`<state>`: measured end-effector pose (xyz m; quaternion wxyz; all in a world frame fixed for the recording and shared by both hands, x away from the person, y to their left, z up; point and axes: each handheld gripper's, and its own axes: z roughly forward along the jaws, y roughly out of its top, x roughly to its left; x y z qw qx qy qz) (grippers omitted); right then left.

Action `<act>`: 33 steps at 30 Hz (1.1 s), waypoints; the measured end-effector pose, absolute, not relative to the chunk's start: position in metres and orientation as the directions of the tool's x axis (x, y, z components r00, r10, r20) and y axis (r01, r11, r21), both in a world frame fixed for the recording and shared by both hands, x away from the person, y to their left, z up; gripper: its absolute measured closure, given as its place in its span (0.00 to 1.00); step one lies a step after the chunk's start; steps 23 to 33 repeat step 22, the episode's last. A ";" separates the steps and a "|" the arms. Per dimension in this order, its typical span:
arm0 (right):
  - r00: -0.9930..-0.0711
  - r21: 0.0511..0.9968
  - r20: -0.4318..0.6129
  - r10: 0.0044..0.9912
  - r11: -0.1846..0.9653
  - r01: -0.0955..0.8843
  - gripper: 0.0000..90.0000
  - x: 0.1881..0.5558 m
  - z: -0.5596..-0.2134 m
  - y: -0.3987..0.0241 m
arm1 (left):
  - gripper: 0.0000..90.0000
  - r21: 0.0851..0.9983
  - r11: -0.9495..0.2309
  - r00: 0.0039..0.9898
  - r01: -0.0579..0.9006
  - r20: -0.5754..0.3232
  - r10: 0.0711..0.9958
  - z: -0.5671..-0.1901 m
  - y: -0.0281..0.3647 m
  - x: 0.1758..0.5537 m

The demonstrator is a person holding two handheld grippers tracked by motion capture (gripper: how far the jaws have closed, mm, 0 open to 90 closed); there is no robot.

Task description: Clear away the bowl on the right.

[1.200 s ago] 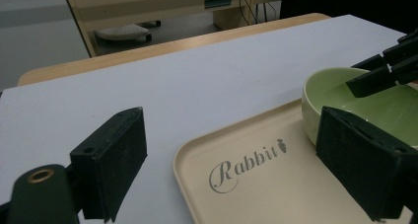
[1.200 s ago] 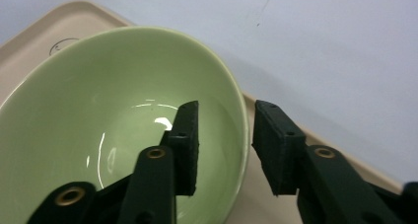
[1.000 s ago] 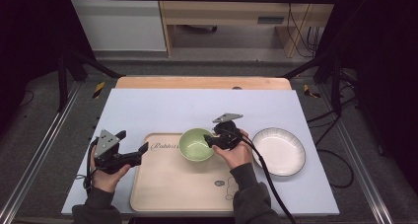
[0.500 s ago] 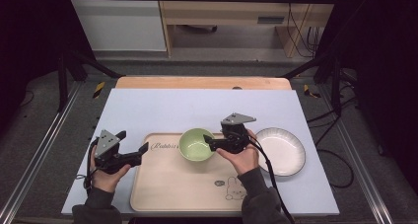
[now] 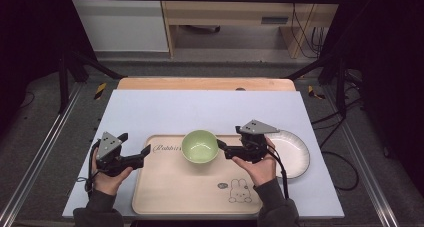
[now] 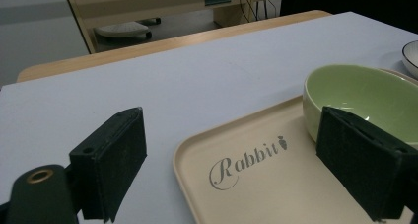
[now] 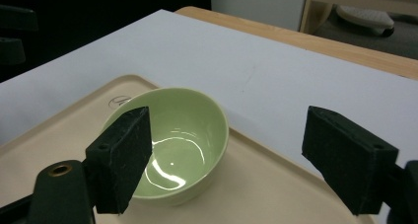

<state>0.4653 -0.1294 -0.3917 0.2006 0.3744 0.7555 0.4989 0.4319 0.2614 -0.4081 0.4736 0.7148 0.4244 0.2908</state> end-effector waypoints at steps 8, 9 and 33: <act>-0.613 0.921 0.084 0.786 0.175 0.349 0.21 0.456 -0.398 -0.148 | 0.12 0.922 -0.195 0.469 0.335 0.017 0.883 -0.410 0.262 0.432; -0.615 0.920 0.084 0.784 0.177 0.351 0.21 0.456 -0.399 -0.150 | 0.12 0.922 -0.191 0.466 0.336 0.013 0.885 -0.411 0.262 0.432; -0.561 0.913 0.082 0.824 0.163 0.373 0.21 0.445 -0.419 -0.175 | 0.12 0.911 -0.204 0.465 0.358 0.015 0.885 -0.422 0.262 0.435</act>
